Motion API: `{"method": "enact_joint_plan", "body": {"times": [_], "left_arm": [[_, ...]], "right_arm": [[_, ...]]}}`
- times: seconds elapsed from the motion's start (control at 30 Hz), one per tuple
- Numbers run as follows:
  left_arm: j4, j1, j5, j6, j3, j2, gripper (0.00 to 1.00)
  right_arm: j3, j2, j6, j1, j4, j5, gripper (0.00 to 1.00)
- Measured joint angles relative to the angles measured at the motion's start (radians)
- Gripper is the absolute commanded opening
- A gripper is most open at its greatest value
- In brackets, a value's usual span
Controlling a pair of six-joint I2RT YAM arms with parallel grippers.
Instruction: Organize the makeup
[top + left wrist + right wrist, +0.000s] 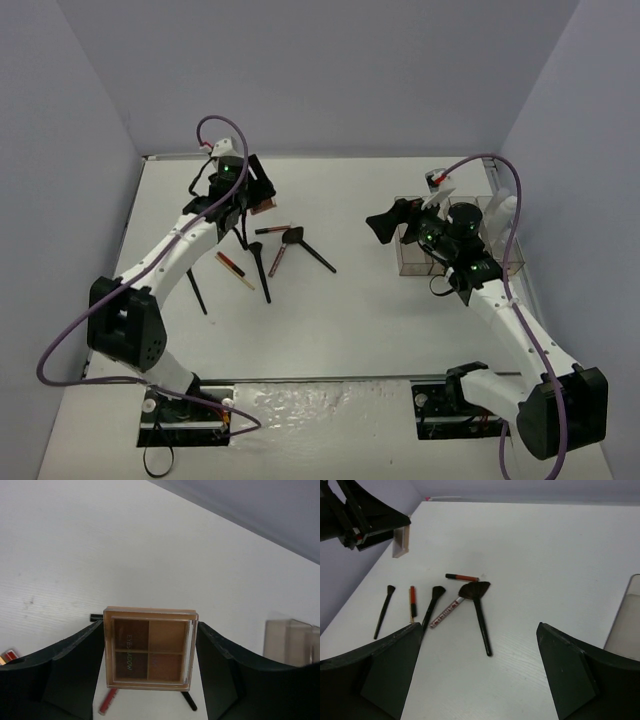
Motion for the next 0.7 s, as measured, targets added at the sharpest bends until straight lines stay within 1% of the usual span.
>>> {"method": "enact_joint_plan", "body": {"times": [0.1, 0.2, 0.23, 0.3, 0.43, 0.57, 0.7], "left_arm": [[0.061, -0.037, 0.085, -0.014, -0.073, -0.073, 0.18], [0.125, -0.068, 0.195, 0.04, -0.166, -0.145, 0.18], [0.14, -0.075, 0.236, 0.079, -0.197, -0.172, 0.17], [0.167, -0.085, 0.305, 0.157, -0.249, -0.222, 0.12], [0.21, -0.113, 0.401, 0.362, -0.368, -0.363, 0.12], [0.232, -0.194, 0.503, 0.574, -0.415, -0.478, 0.12], [0.246, -0.261, 0.598, 0.734, -0.436, -0.55, 0.12]], "right_arm": [[0.003, 0.008, 0.029, 0.049, 0.048, -0.013, 0.94], [0.034, 0.037, 0.038, 0.095, 0.049, -0.018, 0.93], [0.054, 0.053, 0.04, 0.111, 0.042, -0.02, 0.93], [0.097, 0.083, 0.044, 0.14, 0.026, -0.022, 0.93], [0.205, 0.145, 0.06, 0.207, -0.04, -0.022, 0.89], [0.264, 0.184, 0.087, 0.261, -0.087, -0.055, 0.84], [0.307, 0.219, 0.11, 0.301, -0.135, -0.094, 0.77]]}}
